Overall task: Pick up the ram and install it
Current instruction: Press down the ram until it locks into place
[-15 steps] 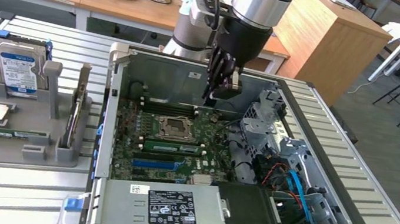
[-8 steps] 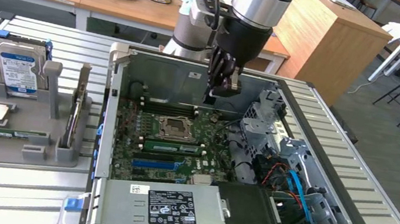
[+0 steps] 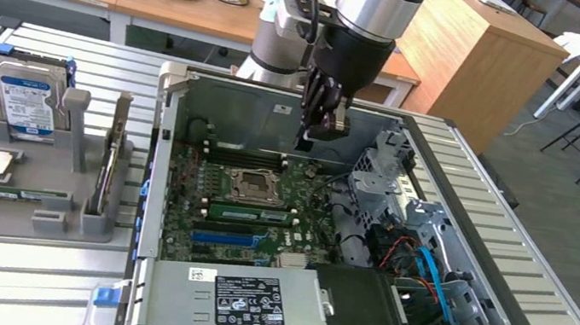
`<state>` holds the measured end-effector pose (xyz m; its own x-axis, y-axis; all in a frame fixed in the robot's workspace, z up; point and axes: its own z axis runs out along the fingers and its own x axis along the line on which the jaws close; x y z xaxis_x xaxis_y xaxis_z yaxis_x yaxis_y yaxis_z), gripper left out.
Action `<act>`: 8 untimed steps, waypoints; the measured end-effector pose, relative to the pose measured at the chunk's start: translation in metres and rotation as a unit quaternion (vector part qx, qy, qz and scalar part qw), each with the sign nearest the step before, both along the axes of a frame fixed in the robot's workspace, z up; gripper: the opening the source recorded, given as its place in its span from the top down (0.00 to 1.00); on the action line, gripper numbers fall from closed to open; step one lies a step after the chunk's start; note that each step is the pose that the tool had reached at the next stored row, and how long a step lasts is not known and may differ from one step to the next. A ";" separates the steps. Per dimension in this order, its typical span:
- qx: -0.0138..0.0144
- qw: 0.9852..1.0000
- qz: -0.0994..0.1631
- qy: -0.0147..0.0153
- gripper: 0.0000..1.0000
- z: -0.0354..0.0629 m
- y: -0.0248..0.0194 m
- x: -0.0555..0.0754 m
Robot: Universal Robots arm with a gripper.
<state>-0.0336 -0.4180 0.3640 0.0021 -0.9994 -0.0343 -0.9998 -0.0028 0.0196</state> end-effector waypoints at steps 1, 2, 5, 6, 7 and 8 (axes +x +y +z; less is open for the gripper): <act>0.000 1.000 0.000 0.000 0.90 0.0000 0.0000 0.000; 0.000 1.000 0.000 0.000 0.90 0.0000 0.0000 0.000; 0.000 1.000 0.000 0.000 0.90 0.0000 0.0000 0.000; 0.000 1.000 0.000 0.000 0.90 0.0000 0.0000 0.000; 0.000 1.000 0.000 0.000 0.90 0.0000 0.0000 0.000; 0.000 1.000 0.000 0.000 0.90 0.0000 0.0000 0.001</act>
